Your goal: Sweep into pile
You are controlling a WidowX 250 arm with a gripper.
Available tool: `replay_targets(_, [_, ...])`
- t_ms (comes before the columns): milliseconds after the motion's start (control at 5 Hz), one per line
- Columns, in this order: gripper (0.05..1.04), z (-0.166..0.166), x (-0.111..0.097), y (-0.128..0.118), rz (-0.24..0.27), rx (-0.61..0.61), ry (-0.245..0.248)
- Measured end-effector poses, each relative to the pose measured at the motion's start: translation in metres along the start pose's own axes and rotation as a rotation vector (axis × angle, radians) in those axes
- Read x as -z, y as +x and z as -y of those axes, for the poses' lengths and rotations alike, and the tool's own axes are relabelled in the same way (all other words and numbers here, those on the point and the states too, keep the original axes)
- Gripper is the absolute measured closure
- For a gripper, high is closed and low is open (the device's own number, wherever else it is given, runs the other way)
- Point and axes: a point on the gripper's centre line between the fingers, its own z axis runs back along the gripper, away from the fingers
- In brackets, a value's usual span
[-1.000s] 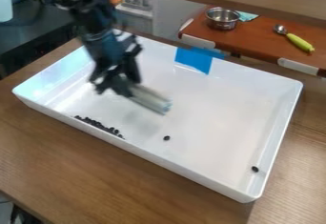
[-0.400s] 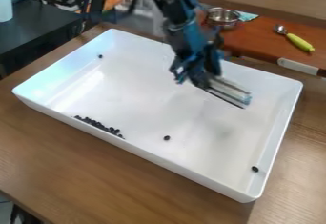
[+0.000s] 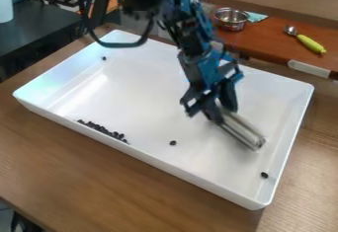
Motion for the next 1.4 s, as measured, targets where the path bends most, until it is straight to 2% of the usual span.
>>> replay_targets(400, [0.710,-0.009,0.005,-0.022,0.024,0.075,-0.024])
replay_targets(800, [0.710,-0.009,0.008,-0.027,0.046,0.082,-0.041])
replay_targets(1000, [0.710,-0.013,0.008,-0.029,0.040,0.092,-0.031])
replay_targets(1200, [0.710,-0.019,-0.005,-0.016,0.053,0.082,-0.012])
replay_targets(1400, [0.710,-0.031,-0.022,0.019,0.087,0.034,0.005])
